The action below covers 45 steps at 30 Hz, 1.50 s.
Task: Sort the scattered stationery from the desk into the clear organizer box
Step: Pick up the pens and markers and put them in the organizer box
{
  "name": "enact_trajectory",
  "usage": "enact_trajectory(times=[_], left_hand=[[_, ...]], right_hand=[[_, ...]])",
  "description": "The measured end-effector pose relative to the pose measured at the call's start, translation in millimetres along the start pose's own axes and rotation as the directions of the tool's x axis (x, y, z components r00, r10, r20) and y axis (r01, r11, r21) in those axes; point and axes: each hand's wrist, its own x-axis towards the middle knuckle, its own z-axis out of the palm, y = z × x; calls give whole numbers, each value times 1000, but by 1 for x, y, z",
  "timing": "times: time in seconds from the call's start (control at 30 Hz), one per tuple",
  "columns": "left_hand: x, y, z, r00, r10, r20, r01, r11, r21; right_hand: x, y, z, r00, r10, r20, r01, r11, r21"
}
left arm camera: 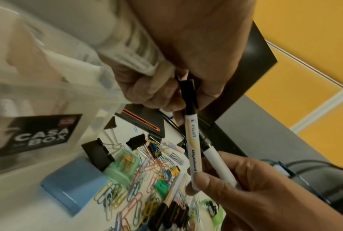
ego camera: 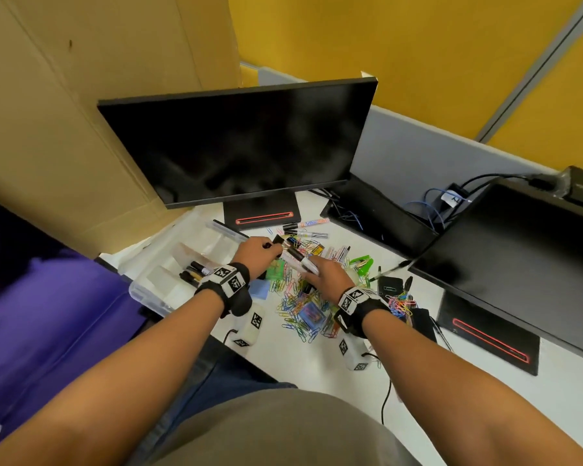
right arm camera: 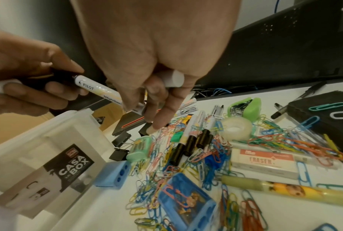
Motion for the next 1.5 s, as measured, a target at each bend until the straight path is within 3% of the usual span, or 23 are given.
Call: enact_trajectory(times=[0.23,0.4,0.63,0.93,1.13,1.5], left_hand=[[-5,-37,-45,978,-123,-169,105,988,-110],[-12,-80,-78,889,-290,-356,243,955,-170],[-24,-127,-100,832,-413,-370,392,910,-133],[-30,-153,-105,835,-438,-333,419,899,-130],[-27,-156,-105,854,-408,-324,391,913,-118],[-29,-157,-109,868,-389,-309,369,921,-123]], right_hand=[[13,-52,3,987,-161,7,161,986,42],[25,-94,16,974,-222,37,220,975,41],[34,-136,39,964,-232,129,245,965,-93],[44,-173,67,973,-184,142,220,925,-311],[54,-195,84,965,-218,144,259,862,-436],[62,-200,103,948,-184,261,306,759,-575]])
